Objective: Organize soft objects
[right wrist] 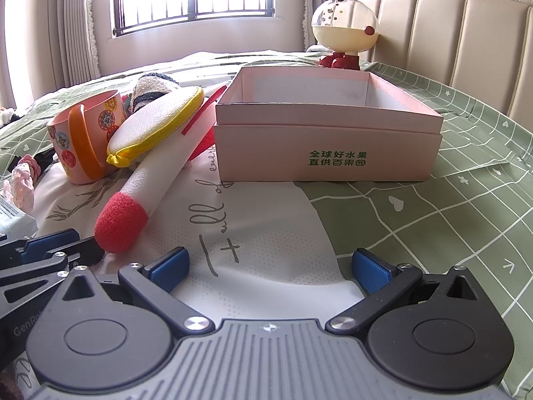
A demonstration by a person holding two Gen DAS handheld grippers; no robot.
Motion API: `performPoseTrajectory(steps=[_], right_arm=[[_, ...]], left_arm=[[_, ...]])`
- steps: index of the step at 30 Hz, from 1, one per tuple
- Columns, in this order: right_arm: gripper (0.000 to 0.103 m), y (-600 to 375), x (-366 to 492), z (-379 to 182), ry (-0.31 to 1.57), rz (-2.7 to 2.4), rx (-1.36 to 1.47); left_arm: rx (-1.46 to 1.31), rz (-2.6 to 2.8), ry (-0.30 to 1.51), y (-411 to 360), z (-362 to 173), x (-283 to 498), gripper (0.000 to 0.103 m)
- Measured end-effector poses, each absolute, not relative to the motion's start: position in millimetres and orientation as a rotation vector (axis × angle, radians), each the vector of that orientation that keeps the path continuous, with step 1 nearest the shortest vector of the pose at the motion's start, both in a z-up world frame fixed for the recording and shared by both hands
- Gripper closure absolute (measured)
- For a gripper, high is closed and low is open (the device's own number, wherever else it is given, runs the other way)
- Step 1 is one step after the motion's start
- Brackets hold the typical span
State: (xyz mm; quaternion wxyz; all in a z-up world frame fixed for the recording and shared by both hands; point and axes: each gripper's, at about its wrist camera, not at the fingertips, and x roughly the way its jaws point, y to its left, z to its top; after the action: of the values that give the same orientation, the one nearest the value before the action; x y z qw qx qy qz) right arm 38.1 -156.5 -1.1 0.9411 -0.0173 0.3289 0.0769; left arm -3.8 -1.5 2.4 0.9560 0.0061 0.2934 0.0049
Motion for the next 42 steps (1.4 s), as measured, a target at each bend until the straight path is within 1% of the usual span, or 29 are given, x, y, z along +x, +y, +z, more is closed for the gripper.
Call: performPoseTrajectory(steps=[12, 15, 17, 20, 30, 34, 38, 42], right_arm=[[0.000, -159.2, 39.6, -0.4, 0.680, 0.164, -0.017], [0.000, -162.6, 44.5, 3.5, 0.719, 0.186, -0.006], [0.000, -163.9, 47.7, 7.5, 0.764, 0.208, -0.017], [0.000, -169.0, 50.2, 11.8, 0.816, 0.241, -0.020], [0.000, -172.0, 65.7, 18.9, 0.942, 0.389, -0.155], [0.000, -166.1, 69.8, 21.5, 0.966, 0.431, -0.183], [0.000, -142.1, 63.6, 37.3, 0.927, 0.513, -0.237], [0.000, -97.7, 35.5, 72.9, 0.730, 0.728, -0.179]], left_arm=[[0.015, 0.012, 0.598, -1.8, 1.0, -1.7, 0.077], [0.005, 0.007, 0.602, 0.1, 1.6, -0.1, 0.077], [-0.030, -0.005, 0.604, 5.9, 1.8, 0.8, 0.075], [-0.104, -0.013, 0.613, 18.9, 5.3, 2.4, 0.077], [-0.181, 0.021, 0.586, 75.9, 64.1, -2.9, 0.077], [-0.228, 0.080, 0.613, 119.4, 81.8, -13.7, 0.077], [-0.280, 0.189, 0.626, 165.7, 91.5, -33.8, 0.077], [-0.290, 0.276, 0.618, 201.5, 96.2, -60.8, 0.077]])
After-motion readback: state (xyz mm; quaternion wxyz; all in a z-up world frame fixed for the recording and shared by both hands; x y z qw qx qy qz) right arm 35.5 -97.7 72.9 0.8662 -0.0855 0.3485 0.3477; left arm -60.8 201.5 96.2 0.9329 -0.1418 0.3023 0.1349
